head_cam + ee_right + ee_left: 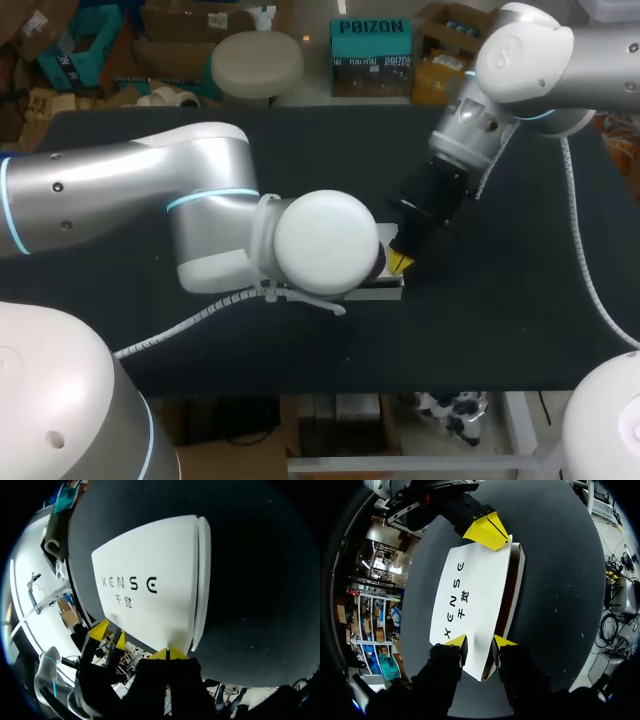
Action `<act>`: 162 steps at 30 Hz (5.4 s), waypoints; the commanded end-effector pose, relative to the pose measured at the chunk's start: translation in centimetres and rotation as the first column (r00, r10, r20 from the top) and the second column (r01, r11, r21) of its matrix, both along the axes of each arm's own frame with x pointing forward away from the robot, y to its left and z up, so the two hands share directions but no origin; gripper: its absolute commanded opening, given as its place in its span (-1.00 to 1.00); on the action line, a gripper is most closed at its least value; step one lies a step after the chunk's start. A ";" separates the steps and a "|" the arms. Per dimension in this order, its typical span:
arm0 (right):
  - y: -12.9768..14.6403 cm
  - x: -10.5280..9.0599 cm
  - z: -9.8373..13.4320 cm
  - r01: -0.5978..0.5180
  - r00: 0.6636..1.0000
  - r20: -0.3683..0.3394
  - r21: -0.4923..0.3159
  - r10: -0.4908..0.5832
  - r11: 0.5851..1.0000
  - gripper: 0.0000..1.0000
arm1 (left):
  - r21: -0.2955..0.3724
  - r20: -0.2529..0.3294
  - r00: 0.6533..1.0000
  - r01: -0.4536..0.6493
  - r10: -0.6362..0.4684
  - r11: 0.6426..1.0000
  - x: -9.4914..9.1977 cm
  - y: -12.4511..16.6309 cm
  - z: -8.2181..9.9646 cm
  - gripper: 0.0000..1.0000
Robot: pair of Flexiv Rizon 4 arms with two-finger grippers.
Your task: Assemble the packaging by folding the flat box into shape, placing the metal phone stand inside, and closing the box properly
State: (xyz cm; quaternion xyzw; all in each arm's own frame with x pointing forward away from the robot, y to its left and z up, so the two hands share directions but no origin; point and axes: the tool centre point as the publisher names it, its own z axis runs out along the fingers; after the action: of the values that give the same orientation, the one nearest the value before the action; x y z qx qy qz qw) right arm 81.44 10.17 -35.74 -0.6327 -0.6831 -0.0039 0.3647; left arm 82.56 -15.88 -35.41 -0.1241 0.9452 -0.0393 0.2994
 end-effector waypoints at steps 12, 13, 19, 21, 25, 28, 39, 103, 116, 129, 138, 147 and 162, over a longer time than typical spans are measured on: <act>0.2 0.4 -0.6 -0.004 1.000 -0.006 -0.003 0.004 1.000 -1.00 | -0.176 -0.026 0.999 0.032 -0.037 0.984 -0.9 2.5 3.5 -1.00; 0.2 0.4 -0.6 -0.004 1.000 -0.006 -0.003 0.004 1.000 -1.00 | -0.184 -0.041 0.999 0.024 -0.032 0.983 -0.5 2.6 3.4 -1.00; 0.3 0.3 -0.5 -0.007 1.000 0.001 -0.001 0.007 1.000 -1.00 | -0.245 -0.122 0.992 -0.022 -0.009 0.969 1.0 3.3 2.3 -1.00; 0.3 0.3 -0.5 -0.008 1.000 0.003 -0.002 0.008 1.000 -1.00 | -0.261 -0.142 0.990 -0.028 -0.009 0.965 1.2 3.5 1.9 -1.00; 0.4 0.2 -0.6 -0.012 1.000 0.005 -0.003 0.012 1.000 -1.00 | -0.279 -0.186 0.983 -0.049 -0.004 0.959 1.2 3.8 1.3 -1.00; 0.4 0.2 -0.7 -0.013 1.000 0.009 -0.002 0.013 1.000 -1.00 | -0.285 -0.205 0.979 -0.046 -0.014 0.957 0.9 4.0 0.6 -1.00; 0.5 0.2 -1.0 -0.020 1.000 0.018 -0.006 0.020 1.000 -1.00 | -0.287 -0.246 0.969 -0.044 -0.030 0.957 0.6 3.8 -1.2 -1.00; -4.0 2.0 2.6 -0.033 0.960 0.281 0.124 -0.003 0.992 1.00 | -0.300 -0.282 0.952 -0.209 0.123 0.931 -5.0 1.9 2.6 1.00; -8.0 3.4 6.5 -0.051 0.817 0.574 0.180 -0.063 0.982 1.00 | -0.225 -0.437 0.800 -0.540 0.411 0.811 -6.9 1.3 1.4 1.00; -8.0 3.4 6.5 -0.051 0.817 0.574 0.180 -0.063 0.982 1.00 | -0.225 -0.437 0.800 -0.540 0.411 0.811 -6.9 1.3 1.4 1.00; -11.5 4.8 3.9 -0.114 0.635 0.766 0.220 -0.099 0.969 1.00 | -0.228 -0.554 0.662 -0.704 0.505 0.673 -8.7 -0.3 0.3 1.00; -15.1 7.5 5.5 -0.151 0.419 0.899 0.206 -0.126 0.967 1.00 | -0.209 -0.555 0.596 -0.776 0.581 0.595 -9.4 -2.2 -0.7 1.00; -15.4 8.3 5.8 -0.214 0.338 0.940 0.121 -0.043 0.969 1.00 | -0.173 -0.526 0.486 -0.865 0.698 0.472 -9.3 -2.7 -1.6 1.00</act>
State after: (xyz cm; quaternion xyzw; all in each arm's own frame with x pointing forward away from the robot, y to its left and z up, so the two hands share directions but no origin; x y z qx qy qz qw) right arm 89.82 -5.12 -29.85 -0.4347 -0.7961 -0.4203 -0.0248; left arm 73.21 -18.09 -37.09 -0.6145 0.7832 -0.0891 0.0339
